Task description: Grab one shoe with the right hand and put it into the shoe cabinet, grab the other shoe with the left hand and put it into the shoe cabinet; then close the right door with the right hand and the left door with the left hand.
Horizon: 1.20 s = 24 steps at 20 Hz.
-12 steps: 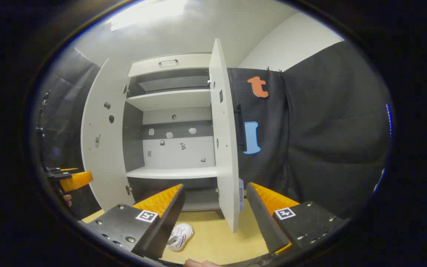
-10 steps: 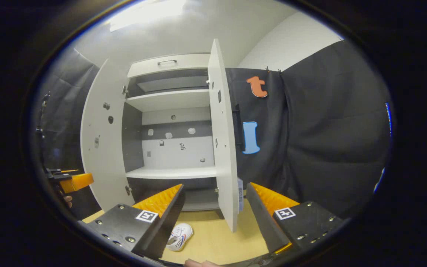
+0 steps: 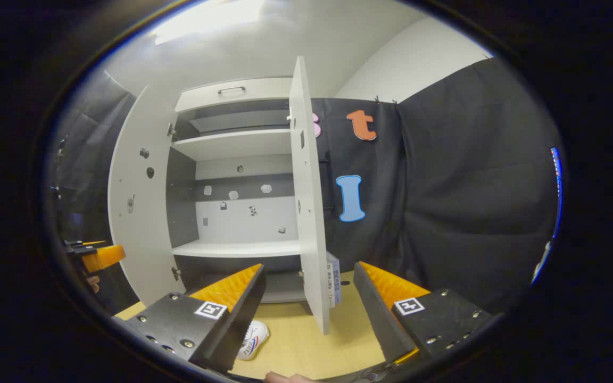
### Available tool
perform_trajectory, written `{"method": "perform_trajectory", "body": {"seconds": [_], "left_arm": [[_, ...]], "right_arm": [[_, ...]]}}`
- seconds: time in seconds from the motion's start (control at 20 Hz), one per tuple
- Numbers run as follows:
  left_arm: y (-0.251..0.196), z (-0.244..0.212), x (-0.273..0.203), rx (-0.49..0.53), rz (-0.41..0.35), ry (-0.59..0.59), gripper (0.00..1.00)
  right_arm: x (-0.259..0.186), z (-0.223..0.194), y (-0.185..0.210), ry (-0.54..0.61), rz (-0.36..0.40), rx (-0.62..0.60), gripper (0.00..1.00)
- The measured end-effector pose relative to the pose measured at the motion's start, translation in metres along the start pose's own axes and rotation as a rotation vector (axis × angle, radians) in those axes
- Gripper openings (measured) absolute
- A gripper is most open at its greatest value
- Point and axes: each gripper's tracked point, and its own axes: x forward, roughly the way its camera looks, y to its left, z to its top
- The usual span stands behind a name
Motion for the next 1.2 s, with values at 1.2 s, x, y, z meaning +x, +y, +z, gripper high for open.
{"method": "perform_trajectory", "body": {"seconds": [1.2], "left_arm": [[0.036, 0.000, 0.001, -0.019, -0.018, -0.067, 0.96]], "right_arm": [[0.066, -0.225, 0.117, 0.362, 0.114, -0.137, 0.99]]}}
